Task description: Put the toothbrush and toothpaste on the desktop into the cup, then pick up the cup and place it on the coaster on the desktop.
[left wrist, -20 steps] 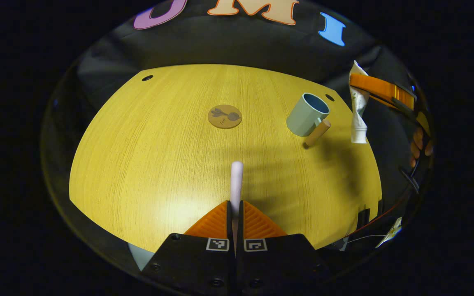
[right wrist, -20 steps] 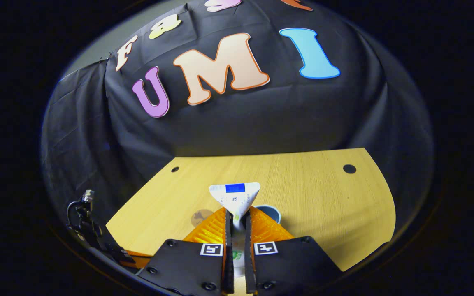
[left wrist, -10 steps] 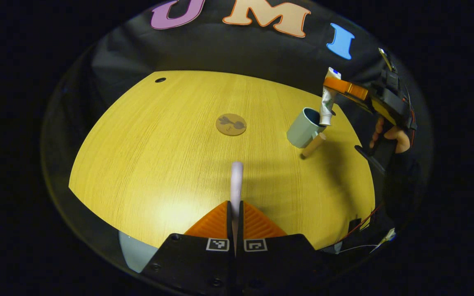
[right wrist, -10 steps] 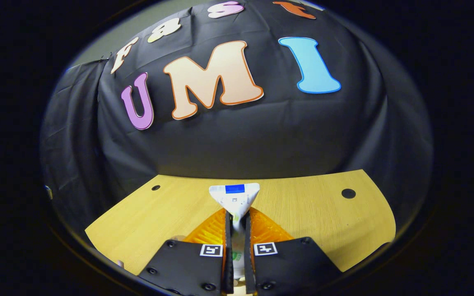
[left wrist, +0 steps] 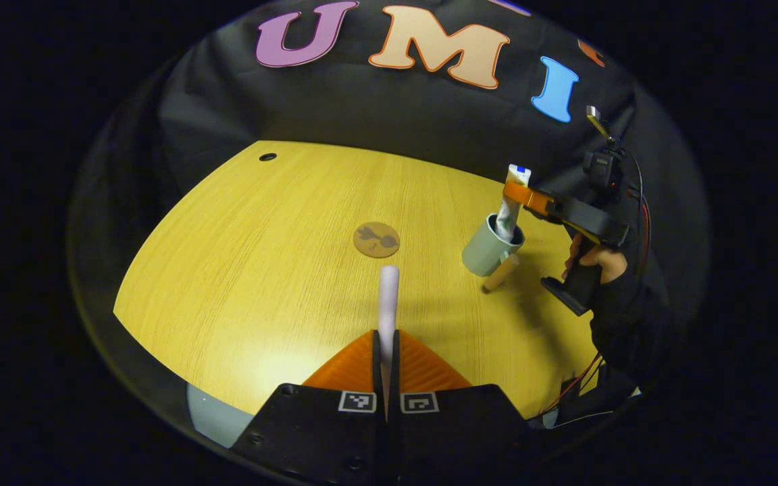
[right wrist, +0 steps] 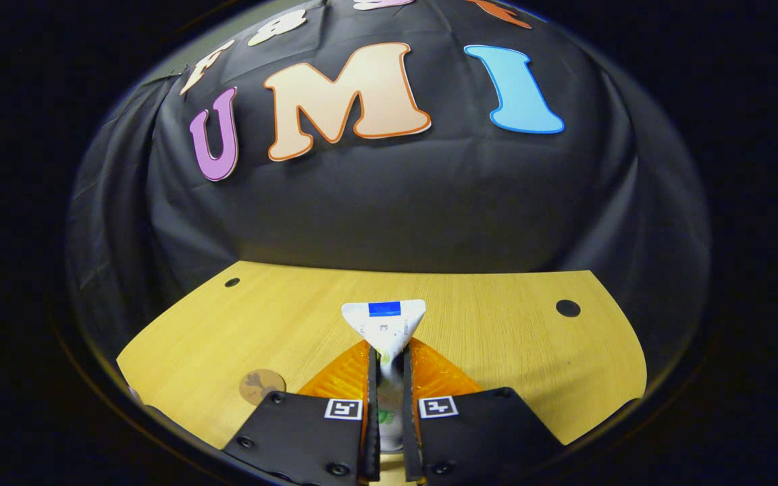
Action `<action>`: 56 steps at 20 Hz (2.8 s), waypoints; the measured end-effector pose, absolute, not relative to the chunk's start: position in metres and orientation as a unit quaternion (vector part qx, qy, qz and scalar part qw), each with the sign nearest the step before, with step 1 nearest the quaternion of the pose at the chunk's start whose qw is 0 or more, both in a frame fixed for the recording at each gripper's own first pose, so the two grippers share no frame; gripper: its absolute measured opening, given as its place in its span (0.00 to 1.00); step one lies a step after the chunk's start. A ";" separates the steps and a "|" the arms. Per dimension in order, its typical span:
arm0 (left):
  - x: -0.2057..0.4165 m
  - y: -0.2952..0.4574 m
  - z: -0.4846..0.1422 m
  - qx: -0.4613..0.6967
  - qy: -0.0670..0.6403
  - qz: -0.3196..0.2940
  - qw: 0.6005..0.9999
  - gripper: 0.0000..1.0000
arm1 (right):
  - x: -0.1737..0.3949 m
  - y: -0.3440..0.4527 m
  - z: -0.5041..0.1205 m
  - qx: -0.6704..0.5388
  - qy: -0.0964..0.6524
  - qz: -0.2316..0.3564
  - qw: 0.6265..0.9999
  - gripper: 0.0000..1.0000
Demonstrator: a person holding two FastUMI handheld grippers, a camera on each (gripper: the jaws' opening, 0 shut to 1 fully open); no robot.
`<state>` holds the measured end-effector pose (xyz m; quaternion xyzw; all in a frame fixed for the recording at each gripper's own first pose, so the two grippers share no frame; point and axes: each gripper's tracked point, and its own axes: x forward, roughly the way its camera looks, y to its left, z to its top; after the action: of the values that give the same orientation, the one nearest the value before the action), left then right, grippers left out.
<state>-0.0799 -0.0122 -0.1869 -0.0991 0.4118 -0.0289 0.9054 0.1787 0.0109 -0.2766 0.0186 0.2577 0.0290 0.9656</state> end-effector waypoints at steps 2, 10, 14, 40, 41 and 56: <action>-0.067 -0.013 -0.176 -0.100 0.389 -0.033 0.915 0.00 | 0.168 0.009 -0.290 0.019 0.283 0.028 0.959 0.19; -0.019 -0.040 -0.134 -0.104 0.305 -0.090 0.942 0.00 | 0.116 -0.001 -0.270 0.051 0.287 0.043 0.956 0.94; 0.011 -0.066 -0.114 -0.115 0.265 -0.131 0.948 0.00 | 0.081 -0.026 -0.253 0.079 0.280 0.027 0.956 0.94; 0.172 -0.171 -0.160 -0.226 0.145 -0.105 0.958 0.00 | -0.041 -0.147 -0.235 0.107 0.329 -0.067 0.936 0.98; 0.169 -0.174 -0.164 -0.221 0.151 -0.103 0.958 0.00 | -0.039 -0.147 -0.234 0.109 0.327 -0.065 0.936 0.94; 0.109 -0.200 -0.189 -0.162 0.194 -0.122 0.960 0.06 | -0.008 -0.118 -0.223 0.113 0.327 0.014 0.938 0.94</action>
<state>0.1086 -0.2003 -0.1895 -0.1618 0.1938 -0.1216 0.9599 -0.0076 -0.1183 -0.2229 0.1132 0.3272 0.0145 0.9381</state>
